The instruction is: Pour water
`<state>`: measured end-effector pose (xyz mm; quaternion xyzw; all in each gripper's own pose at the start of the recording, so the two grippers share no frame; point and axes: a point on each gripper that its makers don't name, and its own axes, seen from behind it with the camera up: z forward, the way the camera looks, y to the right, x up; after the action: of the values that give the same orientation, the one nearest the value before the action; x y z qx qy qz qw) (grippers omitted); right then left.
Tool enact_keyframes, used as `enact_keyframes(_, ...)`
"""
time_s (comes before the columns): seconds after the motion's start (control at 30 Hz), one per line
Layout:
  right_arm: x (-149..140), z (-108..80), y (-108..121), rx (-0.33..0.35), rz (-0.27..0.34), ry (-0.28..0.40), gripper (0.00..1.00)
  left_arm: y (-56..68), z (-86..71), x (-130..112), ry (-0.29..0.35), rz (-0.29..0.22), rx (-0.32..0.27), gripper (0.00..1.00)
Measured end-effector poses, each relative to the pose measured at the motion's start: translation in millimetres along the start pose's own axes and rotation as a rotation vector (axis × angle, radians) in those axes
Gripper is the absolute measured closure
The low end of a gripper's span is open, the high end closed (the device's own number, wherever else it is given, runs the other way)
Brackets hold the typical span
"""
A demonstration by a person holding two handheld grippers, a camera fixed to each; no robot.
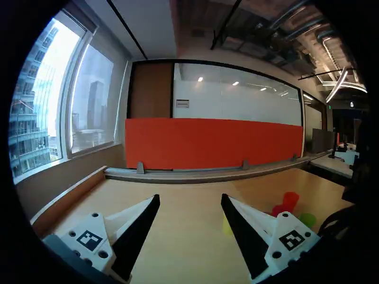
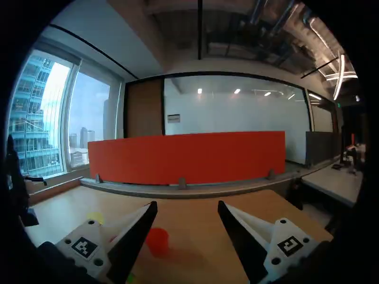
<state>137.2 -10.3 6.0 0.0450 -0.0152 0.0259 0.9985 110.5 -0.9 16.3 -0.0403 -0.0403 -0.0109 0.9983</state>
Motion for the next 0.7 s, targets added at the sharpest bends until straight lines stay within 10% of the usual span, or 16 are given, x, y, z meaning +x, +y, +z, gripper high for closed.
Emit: enact_keyframes(0.7, 79, 5.3, -13, 0.059, -0.012, -0.011, 0.01, 0.3, 1.6, 115, 0.045, -0.011, -0.072, 0.04)
